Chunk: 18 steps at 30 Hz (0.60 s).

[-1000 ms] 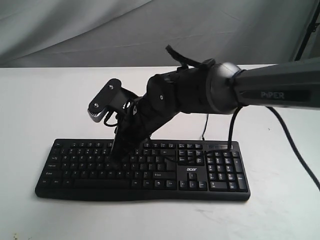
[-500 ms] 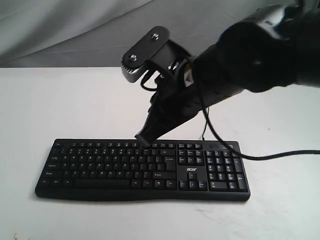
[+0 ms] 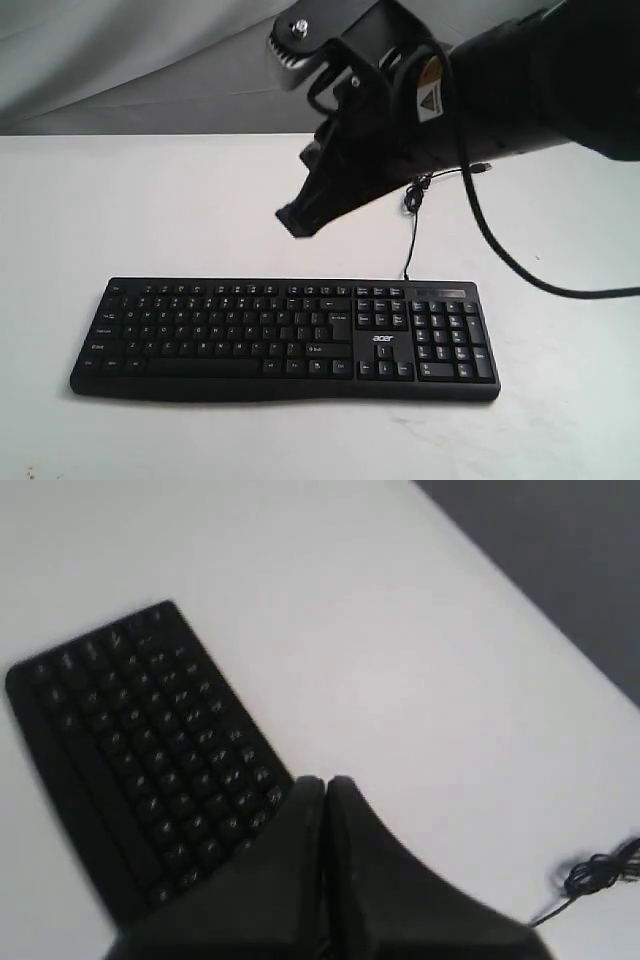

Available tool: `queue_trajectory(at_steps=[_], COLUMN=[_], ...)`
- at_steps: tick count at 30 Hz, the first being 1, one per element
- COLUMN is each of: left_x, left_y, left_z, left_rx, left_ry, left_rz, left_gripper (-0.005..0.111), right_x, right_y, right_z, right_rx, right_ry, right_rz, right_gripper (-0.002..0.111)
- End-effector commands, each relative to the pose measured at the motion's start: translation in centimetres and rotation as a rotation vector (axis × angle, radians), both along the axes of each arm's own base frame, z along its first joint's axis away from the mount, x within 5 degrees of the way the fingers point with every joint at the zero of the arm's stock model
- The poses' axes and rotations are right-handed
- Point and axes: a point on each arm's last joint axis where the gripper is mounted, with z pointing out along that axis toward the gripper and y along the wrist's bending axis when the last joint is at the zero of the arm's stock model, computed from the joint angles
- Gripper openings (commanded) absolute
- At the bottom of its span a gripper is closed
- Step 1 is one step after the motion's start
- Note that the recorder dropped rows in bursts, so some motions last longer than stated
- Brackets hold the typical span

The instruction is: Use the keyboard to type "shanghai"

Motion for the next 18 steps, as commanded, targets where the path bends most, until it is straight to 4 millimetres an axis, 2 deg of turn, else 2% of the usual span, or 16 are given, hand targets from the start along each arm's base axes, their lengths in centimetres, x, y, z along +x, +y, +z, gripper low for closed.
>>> queue_trajectory(at_steps=[1,5,8,9,10,11,12,15,18], left_x=[0.0,0.0,0.0,0.0,0.0,0.0,0.0,0.0,0.0], left_y=[0.0,0.0,0.0,0.0,0.0,0.0,0.0,0.0,0.0], left_z=[0.0,0.0,0.0,0.0,0.0,0.0,0.0,0.0,0.0], left_rx=[-0.004,-0.004,-0.004,-0.004,-0.004,-0.004,-0.004,-0.004,-0.004], left_ry=[-0.006,-0.006,-0.006,-0.006,-0.006,-0.006,-0.006,-0.006,-0.006], left_rz=[-0.007,-0.007,-0.007,-0.007,-0.007,-0.007,-0.007,-0.007,-0.007], left_gripper=[0.0,0.0,0.0,0.0,0.0,0.0,0.0,0.0,0.0], right_x=[0.7,0.7,0.0,-0.5,-1.9,-2.9,-4.9,-7.9,-10.2], right_y=[-3.3,-8.5,-13.3,-14.6,-17.9,-19.3,-21.5,-23.6,-24.6], right_z=[4.2,6.1,6.4,5.9,5.2,5.0,3.5,1.2,-1.3], right_rx=[0.194,0.261,0.325,0.345,0.387,0.41,0.429,0.44,0.455], right_ry=[-0.102,-0.173,-0.24,-0.251,-0.309,-0.351,-0.417,-0.506,-0.557], right_rz=[-0.119,-0.249,-0.387,-0.434,-0.538,-0.581,-0.657,-0.738,-0.802], right_gripper=[0.0,0.0,0.0,0.0,0.0,0.0,0.0,0.0,0.0])
